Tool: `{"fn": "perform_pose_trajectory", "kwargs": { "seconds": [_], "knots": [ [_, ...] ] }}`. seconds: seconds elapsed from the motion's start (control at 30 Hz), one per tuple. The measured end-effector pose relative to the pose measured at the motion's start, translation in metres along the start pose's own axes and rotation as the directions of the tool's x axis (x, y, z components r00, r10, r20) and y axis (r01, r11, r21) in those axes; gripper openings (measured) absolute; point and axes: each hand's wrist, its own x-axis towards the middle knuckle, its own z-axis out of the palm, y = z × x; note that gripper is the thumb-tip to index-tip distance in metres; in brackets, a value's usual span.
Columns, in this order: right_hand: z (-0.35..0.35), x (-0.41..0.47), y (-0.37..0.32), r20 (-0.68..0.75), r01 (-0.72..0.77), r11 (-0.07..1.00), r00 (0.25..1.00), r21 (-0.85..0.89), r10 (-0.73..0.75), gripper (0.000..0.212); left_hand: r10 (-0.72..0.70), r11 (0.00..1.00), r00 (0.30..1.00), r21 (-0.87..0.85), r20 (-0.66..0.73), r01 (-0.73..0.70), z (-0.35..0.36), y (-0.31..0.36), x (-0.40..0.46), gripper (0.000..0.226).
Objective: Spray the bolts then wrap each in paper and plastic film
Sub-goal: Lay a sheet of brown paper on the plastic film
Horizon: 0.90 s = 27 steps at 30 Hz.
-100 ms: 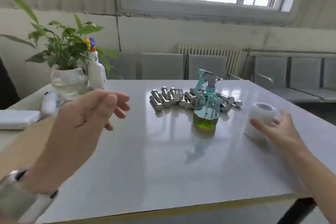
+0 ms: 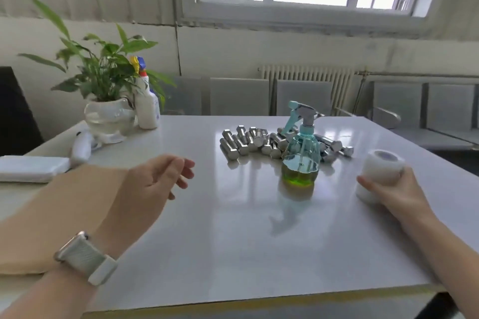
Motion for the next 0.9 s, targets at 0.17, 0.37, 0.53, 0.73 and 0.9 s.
{"fn": "perform_pose_trajectory", "kwargs": {
  "seconds": [0.17, 0.37, 0.53, 0.73, 0.9],
  "knots": [
    [0.012, -0.010, -0.006, 0.016, 0.016, 0.986, 1.000, -0.164, -0.013, 0.066, -0.172, 0.978, 0.983, 0.132, 0.060, 0.163, 0.009, -0.038, 0.017, 0.022],
    [0.097, -0.040, -0.057, 0.594, -0.050, 0.986, 0.802, 0.160, -0.056, 0.056, -0.179, 0.959, 0.940, 0.266, 0.291, 0.100, 0.044, -0.039, 0.034, 0.015],
    [0.134, -0.021, -0.060, 0.550, 0.035, 0.985, 0.826, 0.168, -0.123, 0.051, -0.223, 0.946, 0.948, 0.286, 0.228, 0.154, 0.040, -0.046, 0.044, 0.017],
    [0.116, 0.005, -0.043, 0.415, 0.024, 0.991, 0.907, 0.129, -0.076, 0.057, -0.278, 0.931, 0.955, 0.273, 0.106, 0.241, 0.020, -0.058, 0.060, 0.020],
    [0.123, 0.004, -0.059, 0.498, -0.040, 0.996, 0.867, 0.077, -0.004, 0.061, -0.256, 0.946, 0.958, 0.238, 0.133, 0.220, 0.031, -0.051, 0.071, 0.019]
  ]
}}
